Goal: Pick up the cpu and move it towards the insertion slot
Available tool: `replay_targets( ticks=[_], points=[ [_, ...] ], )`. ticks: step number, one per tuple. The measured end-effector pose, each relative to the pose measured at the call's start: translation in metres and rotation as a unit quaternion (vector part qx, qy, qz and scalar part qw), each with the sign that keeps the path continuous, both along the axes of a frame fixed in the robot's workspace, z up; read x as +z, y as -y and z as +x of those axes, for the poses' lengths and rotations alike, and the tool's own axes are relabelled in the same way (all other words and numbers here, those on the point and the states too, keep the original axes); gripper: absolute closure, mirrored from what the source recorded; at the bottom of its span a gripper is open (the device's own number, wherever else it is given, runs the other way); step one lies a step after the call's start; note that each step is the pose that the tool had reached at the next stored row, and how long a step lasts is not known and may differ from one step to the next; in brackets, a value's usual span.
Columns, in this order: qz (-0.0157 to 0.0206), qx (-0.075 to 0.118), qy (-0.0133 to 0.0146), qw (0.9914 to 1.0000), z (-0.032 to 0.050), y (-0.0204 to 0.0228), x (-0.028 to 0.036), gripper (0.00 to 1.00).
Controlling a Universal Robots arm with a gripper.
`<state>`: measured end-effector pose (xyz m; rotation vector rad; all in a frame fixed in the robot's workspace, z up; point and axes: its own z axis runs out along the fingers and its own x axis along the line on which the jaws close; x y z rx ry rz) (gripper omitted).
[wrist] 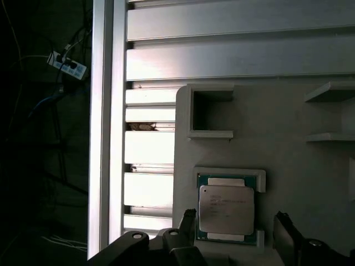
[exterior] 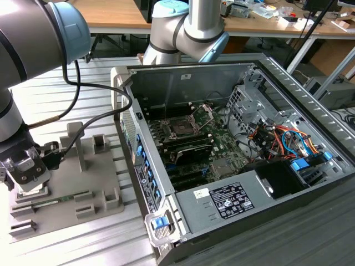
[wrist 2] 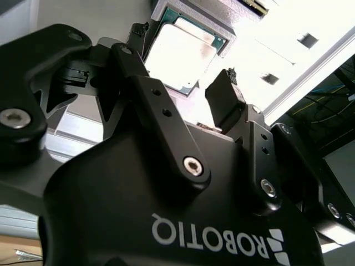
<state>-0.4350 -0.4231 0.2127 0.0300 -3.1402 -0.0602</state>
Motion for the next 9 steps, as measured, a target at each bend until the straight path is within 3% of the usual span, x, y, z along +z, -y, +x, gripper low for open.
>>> replay_targets(
  ticks=[9],
  points=[
    [0.0000,0.000,-0.0001,1.00000,0.0000,0.0000,-0.0087,0.34]
  ],
)
